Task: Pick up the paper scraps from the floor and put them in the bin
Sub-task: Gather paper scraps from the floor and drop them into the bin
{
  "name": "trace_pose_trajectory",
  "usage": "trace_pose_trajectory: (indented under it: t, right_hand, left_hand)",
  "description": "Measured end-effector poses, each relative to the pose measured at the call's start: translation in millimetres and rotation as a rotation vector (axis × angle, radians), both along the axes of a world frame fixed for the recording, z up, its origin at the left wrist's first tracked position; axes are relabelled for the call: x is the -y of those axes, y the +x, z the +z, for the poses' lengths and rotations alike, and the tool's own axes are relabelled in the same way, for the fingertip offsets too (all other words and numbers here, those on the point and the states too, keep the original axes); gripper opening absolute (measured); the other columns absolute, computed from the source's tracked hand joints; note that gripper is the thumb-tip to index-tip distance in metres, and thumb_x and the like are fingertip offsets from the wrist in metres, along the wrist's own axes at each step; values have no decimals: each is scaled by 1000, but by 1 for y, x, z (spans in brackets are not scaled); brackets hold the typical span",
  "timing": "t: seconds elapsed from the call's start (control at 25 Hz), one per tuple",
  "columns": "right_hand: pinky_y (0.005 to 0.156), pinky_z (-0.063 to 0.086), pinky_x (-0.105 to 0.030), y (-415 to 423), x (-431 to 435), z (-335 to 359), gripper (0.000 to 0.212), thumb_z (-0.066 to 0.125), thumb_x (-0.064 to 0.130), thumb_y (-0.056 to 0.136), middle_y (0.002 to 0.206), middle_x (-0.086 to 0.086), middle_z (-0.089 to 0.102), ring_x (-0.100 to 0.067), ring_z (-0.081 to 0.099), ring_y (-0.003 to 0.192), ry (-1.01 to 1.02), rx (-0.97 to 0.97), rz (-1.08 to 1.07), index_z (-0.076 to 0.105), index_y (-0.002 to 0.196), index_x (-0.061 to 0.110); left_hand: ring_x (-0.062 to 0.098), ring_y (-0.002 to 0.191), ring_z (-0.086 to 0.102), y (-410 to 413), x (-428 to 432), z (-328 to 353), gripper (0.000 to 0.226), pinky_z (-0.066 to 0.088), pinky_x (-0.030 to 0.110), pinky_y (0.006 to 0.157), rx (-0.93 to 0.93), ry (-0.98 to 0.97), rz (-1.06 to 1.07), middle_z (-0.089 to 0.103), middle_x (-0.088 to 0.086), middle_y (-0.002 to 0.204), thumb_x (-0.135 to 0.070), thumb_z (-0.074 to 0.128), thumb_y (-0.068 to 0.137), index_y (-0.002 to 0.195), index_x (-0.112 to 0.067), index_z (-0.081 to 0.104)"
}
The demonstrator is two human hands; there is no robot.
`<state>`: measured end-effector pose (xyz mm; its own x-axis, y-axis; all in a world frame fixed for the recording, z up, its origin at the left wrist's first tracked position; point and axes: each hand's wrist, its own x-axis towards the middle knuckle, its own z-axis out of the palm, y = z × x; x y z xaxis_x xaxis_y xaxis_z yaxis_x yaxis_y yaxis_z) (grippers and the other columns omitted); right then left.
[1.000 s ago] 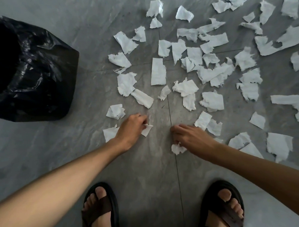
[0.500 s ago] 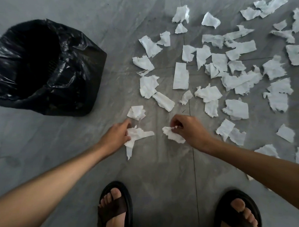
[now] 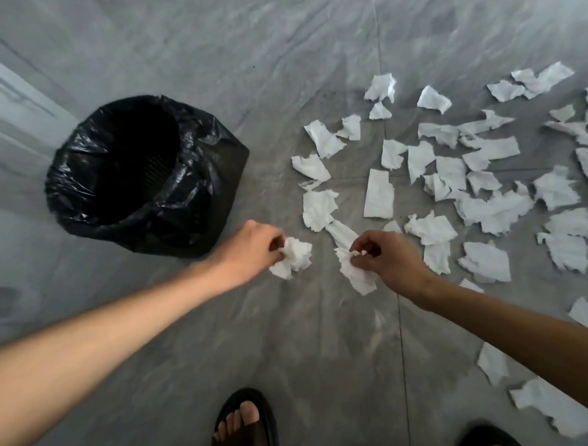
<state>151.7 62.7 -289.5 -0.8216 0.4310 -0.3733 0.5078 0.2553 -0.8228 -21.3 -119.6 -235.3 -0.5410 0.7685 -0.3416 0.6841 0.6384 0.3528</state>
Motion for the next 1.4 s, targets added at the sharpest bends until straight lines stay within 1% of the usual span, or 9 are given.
trace_pose_trajectory:
  t: [0.12,0.2,0.36,0.52,0.72,0.92,1.08,1.28,1.4]
  right_hand:
    - [67,47,-29,-28,-6,38,8,76,16,76,79,-8,70,-15,60,71,-86,-43,-63,69,79,19]
    - [65,47,-27,-48,-6,67,8,77,16,75,71,0,67,-10,58,67,-112,-92,-66,70,77,20]
    - [53,45,-16,-95,8,130,11,77,13,75,58,10,60,-3,54,55,-98,-158,-15,69,75,20]
    - [58,48,-28,-149,31,179,8,76,11,75,65,0,65,-13,58,57,-85,-223,33,71,77,16]
    - [58,47,-29,-242,82,186,9,75,11,72,68,0,62,-13,55,59,-38,-305,-19,70,75,17]
    - [59,47,-16,-304,131,150,13,72,10,74,73,4,62,-13,57,68,-11,-231,-22,71,84,18]
    - [91,54,-36,-301,120,148,29,68,0,79,98,-8,67,-23,65,92,-81,-155,54,70,106,9]
    - [85,58,-36,-230,46,168,27,66,-8,78,99,-15,69,-25,66,85,-115,-151,86,69,103,3]
    - [80,59,-29,-162,-1,150,21,70,-5,76,90,-12,72,-22,69,83,-72,-27,121,71,89,12]
  left_hand:
    - [0,54,53,-30,-22,78,10,39,10,56,-75,182,0,55,-11,57,-14,76,73,77,-16,67]
    - [-6,50,49,-49,-23,124,11,35,7,53,-131,281,2,52,-15,53,-12,75,71,75,-16,66]
    - [12,55,51,-93,6,167,11,36,13,56,-271,459,125,60,-5,57,-14,73,72,74,-18,64]
    - [20,64,57,-136,60,131,12,34,23,58,-328,393,339,59,-1,64,-9,72,73,73,-17,63]
    - [23,77,66,-177,122,71,21,48,28,64,-165,194,542,66,-1,71,-13,68,79,68,-28,59]
    - [12,86,62,-188,144,55,31,46,23,71,-117,212,588,67,-6,98,-10,59,79,105,-26,66]
    - [12,84,59,-174,121,75,31,43,22,75,-231,442,584,65,-1,103,-5,58,80,108,-17,63]
    - [7,80,59,-119,51,110,30,44,11,70,-159,688,394,64,-5,94,1,55,78,99,-16,66]
    - [12,80,61,-78,7,102,23,44,18,73,-51,649,231,66,-1,92,-2,58,79,97,-11,68]
